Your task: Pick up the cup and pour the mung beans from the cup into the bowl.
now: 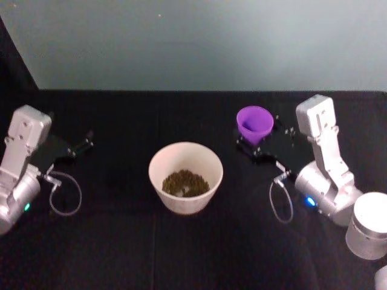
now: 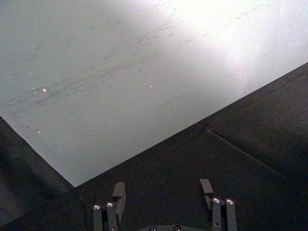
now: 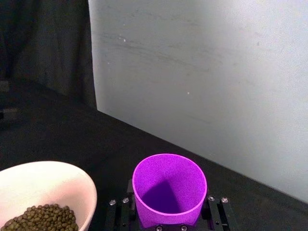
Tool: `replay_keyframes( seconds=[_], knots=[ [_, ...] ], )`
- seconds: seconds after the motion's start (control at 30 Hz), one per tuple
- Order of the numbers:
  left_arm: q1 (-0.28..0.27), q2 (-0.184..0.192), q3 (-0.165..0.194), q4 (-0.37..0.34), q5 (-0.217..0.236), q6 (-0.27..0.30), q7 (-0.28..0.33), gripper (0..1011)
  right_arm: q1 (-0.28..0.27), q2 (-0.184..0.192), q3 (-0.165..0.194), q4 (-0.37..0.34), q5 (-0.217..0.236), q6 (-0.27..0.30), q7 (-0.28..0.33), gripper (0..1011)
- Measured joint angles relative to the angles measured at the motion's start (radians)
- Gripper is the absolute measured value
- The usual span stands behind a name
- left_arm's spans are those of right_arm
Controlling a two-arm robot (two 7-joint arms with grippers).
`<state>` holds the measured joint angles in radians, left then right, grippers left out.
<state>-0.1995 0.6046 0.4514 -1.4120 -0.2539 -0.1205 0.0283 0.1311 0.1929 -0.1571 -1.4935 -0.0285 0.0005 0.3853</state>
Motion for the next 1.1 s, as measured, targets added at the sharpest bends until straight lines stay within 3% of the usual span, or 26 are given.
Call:
replay_keyframes(
  seconds=[0.23,0.43,0.73,1.1],
  knots=[
    [0.0,0.0,0.0,0.0,0.0,0.0,0.0,1000,0.066,-0.013,0.005,0.143,0.096,-0.024,0.043,731],
    [0.0,0.0,0.0,0.0,0.0,0.0,0.0,1000,0.092,-0.014,0.003,0.21,0.137,-0.045,0.057,731],
    [0.0,0.0,0.0,0.0,0.0,0.0,0.0,1000,0.119,-0.012,-0.013,0.284,0.179,-0.094,0.07,731],
    [0.0,0.0,0.0,0.0,0.0,0.0,0.0,1000,0.141,-0.005,-0.044,0.326,0.192,-0.102,0.066,731]
  ],
)
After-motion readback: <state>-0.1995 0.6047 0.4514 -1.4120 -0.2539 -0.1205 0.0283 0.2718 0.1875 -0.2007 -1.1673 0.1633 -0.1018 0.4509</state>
